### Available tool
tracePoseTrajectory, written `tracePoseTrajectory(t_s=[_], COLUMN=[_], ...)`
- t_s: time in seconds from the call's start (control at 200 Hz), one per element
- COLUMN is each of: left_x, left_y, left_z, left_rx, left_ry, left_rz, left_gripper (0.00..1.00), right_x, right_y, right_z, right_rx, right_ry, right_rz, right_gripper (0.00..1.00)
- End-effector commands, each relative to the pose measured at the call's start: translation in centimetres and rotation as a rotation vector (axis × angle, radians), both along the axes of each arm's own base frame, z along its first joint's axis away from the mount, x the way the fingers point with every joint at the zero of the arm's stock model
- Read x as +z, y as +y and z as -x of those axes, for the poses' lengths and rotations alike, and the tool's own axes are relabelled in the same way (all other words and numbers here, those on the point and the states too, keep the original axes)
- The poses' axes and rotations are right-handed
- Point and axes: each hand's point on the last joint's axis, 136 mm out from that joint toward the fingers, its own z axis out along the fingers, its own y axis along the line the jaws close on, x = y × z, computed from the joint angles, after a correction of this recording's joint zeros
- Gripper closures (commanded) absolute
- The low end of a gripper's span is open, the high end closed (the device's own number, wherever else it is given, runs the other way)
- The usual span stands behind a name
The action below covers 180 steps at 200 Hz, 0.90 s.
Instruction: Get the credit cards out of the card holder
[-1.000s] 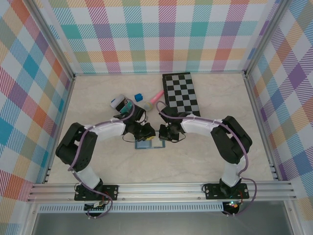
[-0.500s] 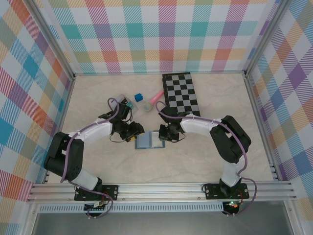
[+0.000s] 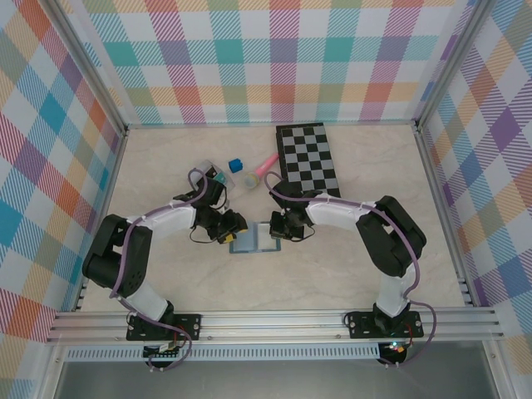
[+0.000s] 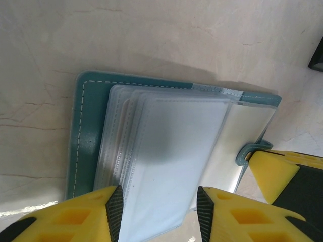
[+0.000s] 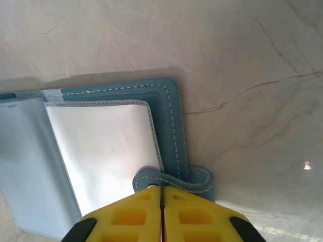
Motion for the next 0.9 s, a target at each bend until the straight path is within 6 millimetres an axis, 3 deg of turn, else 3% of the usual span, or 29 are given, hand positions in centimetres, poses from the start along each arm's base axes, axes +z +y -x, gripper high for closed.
tracePoseTrajectory(t_s=[0.0,0.225,0.895], left_x=[-0.6,-0.3,0.5], left_y=[-0.3,-0.7,-4.4], left_z=[0.4,0.3,0.2], left_rx=[-0.019,-0.031,-0.119], left_ry=[0.017,0.018,0.031], left_rz=[0.022,0.046,0.153], left_gripper=[0.58,0.58,0.57], right_x=[-1.2,-1.6,-2.5], right_y=[-0.7,-0.7,-0.7], right_z=[0.6,0.8,1.2], right_rx=[-0.009,-0.006,-0.002], right_ry=[0.051,0.070,0.102], right_rz=[0.045,0.050,0.060], right_gripper=[0.91,0.91,0.90])
